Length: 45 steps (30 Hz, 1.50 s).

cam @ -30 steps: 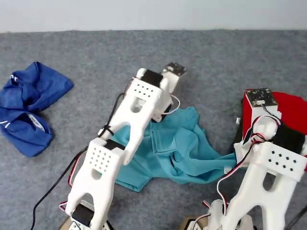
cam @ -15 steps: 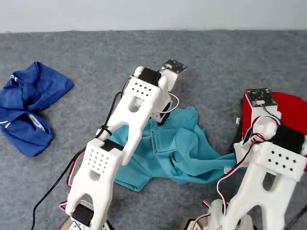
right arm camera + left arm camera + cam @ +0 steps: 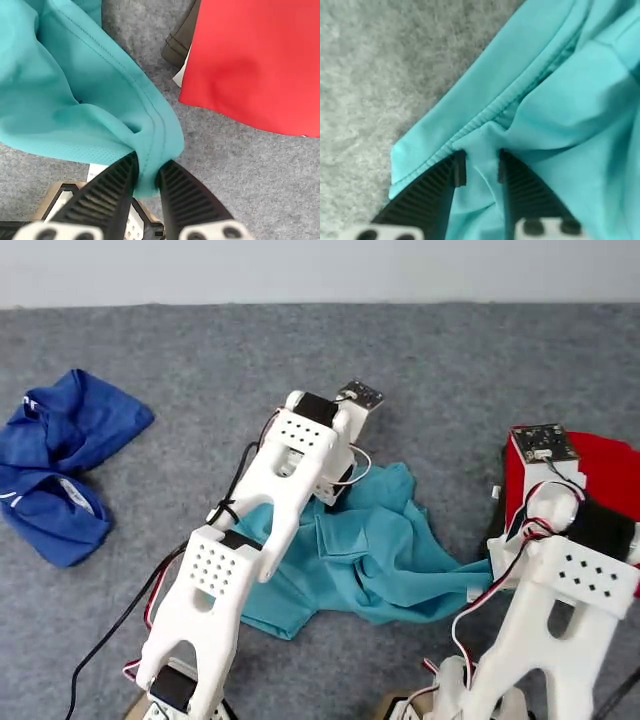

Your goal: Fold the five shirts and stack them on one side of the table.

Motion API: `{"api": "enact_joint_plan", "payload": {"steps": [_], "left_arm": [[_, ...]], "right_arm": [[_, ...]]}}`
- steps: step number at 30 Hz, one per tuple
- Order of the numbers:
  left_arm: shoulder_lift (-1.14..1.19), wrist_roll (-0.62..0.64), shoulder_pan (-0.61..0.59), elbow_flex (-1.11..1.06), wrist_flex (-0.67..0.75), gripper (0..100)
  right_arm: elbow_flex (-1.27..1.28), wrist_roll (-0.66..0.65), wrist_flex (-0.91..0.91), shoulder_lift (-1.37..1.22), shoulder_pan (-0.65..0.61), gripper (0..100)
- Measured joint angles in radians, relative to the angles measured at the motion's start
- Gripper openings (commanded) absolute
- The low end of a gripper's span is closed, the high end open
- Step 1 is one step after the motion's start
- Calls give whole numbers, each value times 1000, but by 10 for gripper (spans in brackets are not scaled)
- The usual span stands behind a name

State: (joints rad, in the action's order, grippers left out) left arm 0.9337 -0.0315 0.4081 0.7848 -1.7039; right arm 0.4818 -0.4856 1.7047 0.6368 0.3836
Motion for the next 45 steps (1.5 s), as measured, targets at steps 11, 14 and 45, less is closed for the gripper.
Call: {"api": "enact_joint_plan", "payload": {"steps": [11, 14, 45], "left_arm": [[2, 0, 0, 35, -21, 13], [2, 0, 0, 91, -26, 13], [-233, 0, 114, -155, -23, 48]], "right_arm": [[0, 0, 0, 0, 0, 10], [0, 0, 0, 0, 0, 10], [0, 0, 0, 0, 0, 10]]}}
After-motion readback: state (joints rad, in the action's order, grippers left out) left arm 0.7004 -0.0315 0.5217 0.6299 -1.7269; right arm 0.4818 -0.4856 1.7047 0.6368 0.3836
